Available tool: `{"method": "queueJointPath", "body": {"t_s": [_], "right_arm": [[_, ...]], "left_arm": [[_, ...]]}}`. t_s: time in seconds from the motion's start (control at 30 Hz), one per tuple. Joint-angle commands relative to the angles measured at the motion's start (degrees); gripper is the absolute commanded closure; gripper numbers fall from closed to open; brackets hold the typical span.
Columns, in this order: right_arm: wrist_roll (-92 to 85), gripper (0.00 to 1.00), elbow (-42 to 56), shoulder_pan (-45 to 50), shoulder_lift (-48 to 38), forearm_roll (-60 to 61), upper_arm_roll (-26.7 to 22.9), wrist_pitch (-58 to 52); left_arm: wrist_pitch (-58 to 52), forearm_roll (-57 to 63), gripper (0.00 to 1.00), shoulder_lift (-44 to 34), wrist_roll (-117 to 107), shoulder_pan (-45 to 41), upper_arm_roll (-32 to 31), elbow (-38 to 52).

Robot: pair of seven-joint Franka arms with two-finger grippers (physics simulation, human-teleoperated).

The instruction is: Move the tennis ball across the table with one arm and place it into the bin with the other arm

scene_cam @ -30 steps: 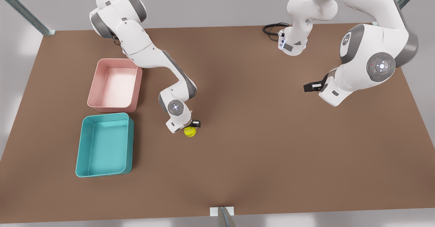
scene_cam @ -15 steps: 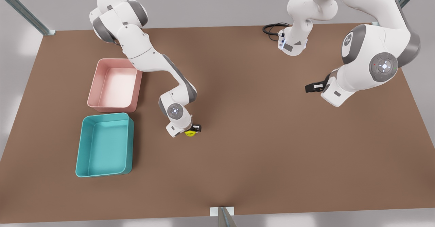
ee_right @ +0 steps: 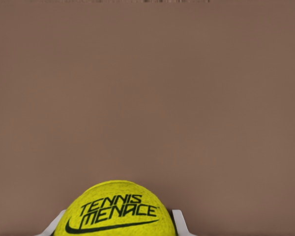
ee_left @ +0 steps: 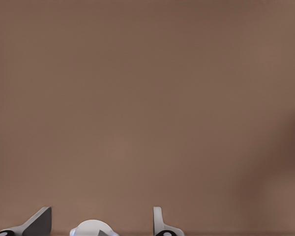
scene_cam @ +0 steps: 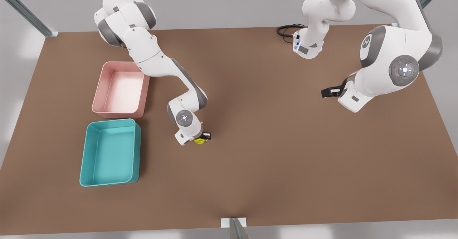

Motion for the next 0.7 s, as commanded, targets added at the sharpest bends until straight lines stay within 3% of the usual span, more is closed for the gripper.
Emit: {"method": "queueJointPath", "body": {"t_s": [0.0,0.17,0.37,0.53,0.67], "right_arm": [[-0.27,0.23,0.03,-0.14,-0.12,-0.04,0.0,-0.01],[-0.27,0.23,0.03,-0.66,-0.65,0.05,0.09,-0.01],[-10.63,0.23,-0.68,-5.4,-9.87,0.31,0.0,-7.29],[-37.26,0.23,-0.06,-21.57,-16.82,0.23,-0.7,-20.84],[-52.29,0.23,-0.15,-33.88,-15.77,-0.39,-0.97,-20.84]], "left_arm": [[-0.13,0.03,0.0,-0.06,0.24,0.0,0.02,0.02],[-1.27,0.03,0.0,-0.33,0.24,-0.27,-0.42,-0.42],[-1.62,0.03,0.0,-0.24,0.24,-0.09,-0.51,-0.42],[-2.24,0.03,0.0,-0.24,0.24,-0.09,-0.51,-0.42],[-2.15,0.03,0.0,-0.24,0.24,-0.09,-0.59,-0.77]]}}
